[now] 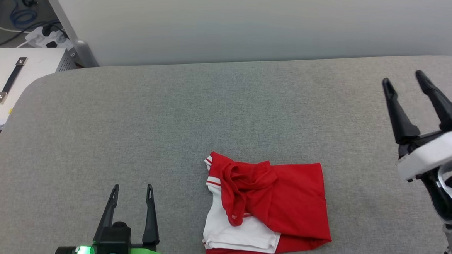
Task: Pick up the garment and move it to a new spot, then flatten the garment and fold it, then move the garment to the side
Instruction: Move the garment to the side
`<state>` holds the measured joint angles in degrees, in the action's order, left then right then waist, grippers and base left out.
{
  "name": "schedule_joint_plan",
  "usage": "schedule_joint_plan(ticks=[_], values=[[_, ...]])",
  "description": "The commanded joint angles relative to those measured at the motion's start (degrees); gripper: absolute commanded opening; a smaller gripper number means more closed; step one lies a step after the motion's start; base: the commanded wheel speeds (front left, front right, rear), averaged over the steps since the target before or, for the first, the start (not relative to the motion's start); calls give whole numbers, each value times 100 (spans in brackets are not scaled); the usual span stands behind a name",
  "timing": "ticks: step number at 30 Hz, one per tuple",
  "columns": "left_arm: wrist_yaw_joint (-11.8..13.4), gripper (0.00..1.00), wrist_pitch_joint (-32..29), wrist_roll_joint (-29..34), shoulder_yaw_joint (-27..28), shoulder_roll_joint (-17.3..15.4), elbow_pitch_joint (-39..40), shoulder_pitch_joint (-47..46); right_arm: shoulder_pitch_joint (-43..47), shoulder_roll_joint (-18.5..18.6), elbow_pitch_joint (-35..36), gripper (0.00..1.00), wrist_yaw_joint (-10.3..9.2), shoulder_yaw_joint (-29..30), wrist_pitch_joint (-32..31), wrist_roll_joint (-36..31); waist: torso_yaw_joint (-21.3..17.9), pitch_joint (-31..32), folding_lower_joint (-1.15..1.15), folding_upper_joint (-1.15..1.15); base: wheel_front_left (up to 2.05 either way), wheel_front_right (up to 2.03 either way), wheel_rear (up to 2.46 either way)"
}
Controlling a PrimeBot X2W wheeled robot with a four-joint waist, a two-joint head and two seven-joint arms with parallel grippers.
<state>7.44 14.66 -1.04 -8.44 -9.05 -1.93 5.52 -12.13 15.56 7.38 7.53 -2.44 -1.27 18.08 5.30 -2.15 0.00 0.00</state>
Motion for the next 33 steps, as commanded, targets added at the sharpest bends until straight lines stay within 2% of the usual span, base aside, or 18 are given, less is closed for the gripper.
schedule_joint_plan(ticks=[1,9,13,16,17,25,26,30,32,33], values=[[-13,100,34,25,4,17,-12,-95,-189,150,-67,100,-4,-216,-420,287,78,-79,0,0,0,0,0],[-2,100,34,42,-33,46,-33,-197,-736,986,-552,100,-4,-1258,-2822,1783,231,-214,0,0,0,0,0],[3,100,34,46,-69,77,-43,-253,-767,1112,-855,100,-4,-1575,-3601,2328,300,-287,0,0,0,0,0],[7,100,34,50,-99,105,-37,-300,-750,1154,-1059,100,-4,-1773,-3944,2536,358,-377,0,0,0,0,0],[13,100,34,56,-142,143,-33,-370,-689,1137,-1259,100,-4,-1989,-4154,2686,436,-488,0,0,0,0,0],[54,100,34,65,-200,211,-16,-566,-598,908,-1853,100,-4,-2396,-4104,2775,606,-838,0,0,0,0,0],[64,100,34,68,-218,225,-5,-645,-554,846,-2086,100,-4,-2604,-4037,2777,663,-954,0,0,0,0,0],[91,100,34,71,-226,236,-4,-696,-539,808,-2298,100,-4,-2820,-3888,2787,698,-1021,0,0,0,0,0],[116,100,34,65,-229,243,-5,-711,-630,806,-2374,100,-4,-2951,-3580,2834,700,-1046,0,0,0,0,0],[120,100,34,62,-228,244,-9,-710,-659,816,-2361,94,-4,-2993,-3527,2856,696,-1042,0,0,0,0,0]])
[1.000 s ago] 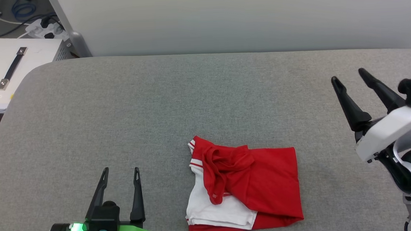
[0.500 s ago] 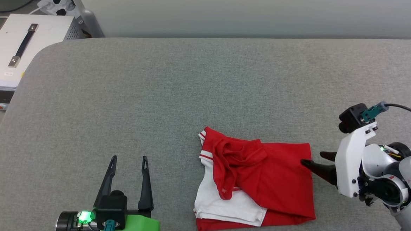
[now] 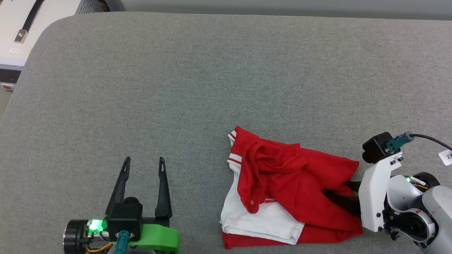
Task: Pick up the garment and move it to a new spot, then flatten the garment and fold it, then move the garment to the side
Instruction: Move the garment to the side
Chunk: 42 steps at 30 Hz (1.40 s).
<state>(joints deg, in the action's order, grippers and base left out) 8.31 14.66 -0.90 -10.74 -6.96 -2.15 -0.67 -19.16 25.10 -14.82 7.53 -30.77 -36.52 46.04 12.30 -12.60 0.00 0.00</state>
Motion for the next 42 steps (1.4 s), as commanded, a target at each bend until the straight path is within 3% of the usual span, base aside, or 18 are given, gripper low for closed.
schedule_joint_plan(ticks=[1,2,12,25,34,42], values=[[38,100,34,43,4,35,6,-89,-2,-121,-114,33,-4,-189,113,72,-10,12,0,0,0,0,0],[40,100,34,40,5,35,1,-87,-38,-102,-97,0,-4,-215,198,72,-15,20,0,0,0,0,0],[81,100,34,26,52,1,-10,20,-536,315,303,0,-4,-495,961,-37,-277,261,0,0,0,0,0],[118,100,34,27,135,-49,63,117,-1200,1262,784,0,-4,-833,1471,-666,-1329,312,0,0,0,0,0],[172,100,34,77,180,-131,154,-4,-1576,1760,828,0,-4,-720,1680,-865,-1992,9,0,0,0,0,0],[195,100,34,157,150,-237,321,-420,-2005,2135,144,0,-4,-414,1977,-825,-2083,-686,0,0,0,0,0]])
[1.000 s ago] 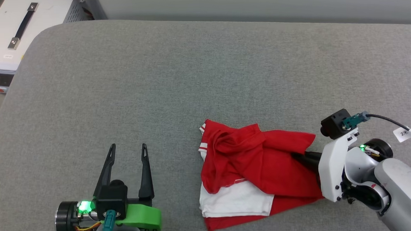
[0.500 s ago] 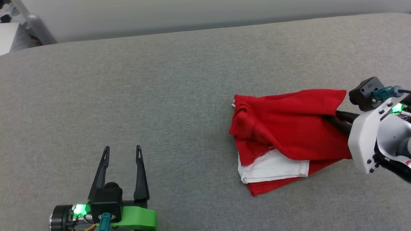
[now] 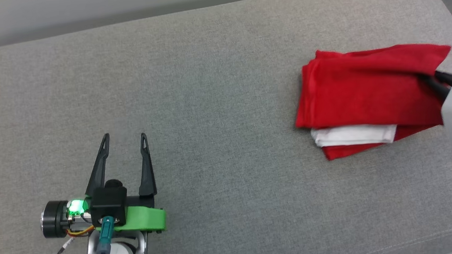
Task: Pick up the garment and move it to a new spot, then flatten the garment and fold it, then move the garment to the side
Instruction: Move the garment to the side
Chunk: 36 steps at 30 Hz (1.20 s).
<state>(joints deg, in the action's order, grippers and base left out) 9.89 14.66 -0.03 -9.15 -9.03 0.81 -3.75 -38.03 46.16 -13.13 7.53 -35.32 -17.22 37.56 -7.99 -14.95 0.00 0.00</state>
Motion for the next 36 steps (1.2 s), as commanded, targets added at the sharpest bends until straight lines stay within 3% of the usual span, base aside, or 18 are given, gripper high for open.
schedule_joint_plan(ticks=[1,9,15,24,31,32,33,36], values=[[40,100,34,92,-29,-43,60,-176,-188,84,-123,0,-4,85,80,37,-34,-562,0,0,0,0,0],[138,100,34,228,-190,-191,325,-657,-830,642,-1050,0,-4,232,223,-266,132,-1372,0,0,0,0,0],[299,100,34,240,-280,-262,517,-835,-1274,844,-1795,0,-4,253,313,-346,217,-1670,0,0,0,0,0],[491,100,34,243,-462,-355,728,-951,-1926,923,-2809,0,-4,296,464,-462,351,-1884,0,0,0,0,0],[630,100,34,204,-568,-424,764,-975,-2278,707,-3429,0,-4,293,663,-458,397,-1857,0,0,0,0,0],[647,100,34,194,-577,-431,754,-965,-2295,656,-3506,31,-4,304,699,-445,395,-1824,0,0,0,0,0],[669,100,34,178,-587,-436,739,-948,-2316,607,-3594,100,-4,316,789,-461,395,-1773,0,0,0,0,0],[714,100,34,131,-614,-446,694,-887,-2315,513,-3830,100,-4,340,1072,-568,394,-1580,0,0,0,0,0]])
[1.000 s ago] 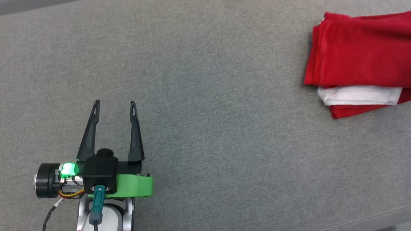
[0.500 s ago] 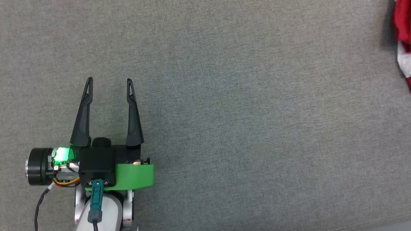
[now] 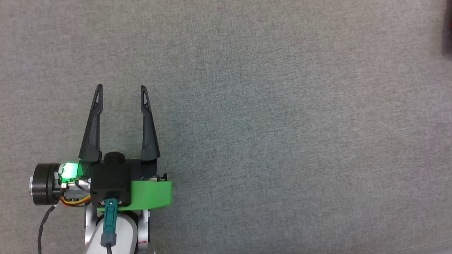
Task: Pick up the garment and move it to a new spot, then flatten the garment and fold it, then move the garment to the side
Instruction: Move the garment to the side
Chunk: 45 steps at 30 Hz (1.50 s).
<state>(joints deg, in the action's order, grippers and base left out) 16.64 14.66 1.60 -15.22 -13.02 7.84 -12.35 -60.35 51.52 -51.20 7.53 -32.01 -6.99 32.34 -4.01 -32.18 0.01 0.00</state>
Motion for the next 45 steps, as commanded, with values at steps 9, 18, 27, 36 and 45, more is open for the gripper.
schedule_joint_plan(ticks=[9,18,27,36,45], values=[[121,100,34,-228,13,-83,-123,439,279,-390,-51,100,-4,277,1502,-55,-49,1063,-1,0,0,0,0],[114,100,34,-357,129,-73,-153,859,858,-806,1403,100,-4,1435,2194,-783,0,1603,-1,0,0,0,0],[-13,100,34,-403,187,-26,-267,1111,2806,-2452,4086,100,-4,2894,2198,-1867,173,1955,-1,0,0,0,0],[-156,100,34,-435,226,85,-497,1230,4343,-3480,4996,100,-4,2723,2198,-2296,331,2329,-1,0,0,0,0],[-321,100,34,-457,293,148,-694,1399,5467,-4111,5222,100,-4,2956,2199,-2491,417,2649,-1,0,0,0,0]])
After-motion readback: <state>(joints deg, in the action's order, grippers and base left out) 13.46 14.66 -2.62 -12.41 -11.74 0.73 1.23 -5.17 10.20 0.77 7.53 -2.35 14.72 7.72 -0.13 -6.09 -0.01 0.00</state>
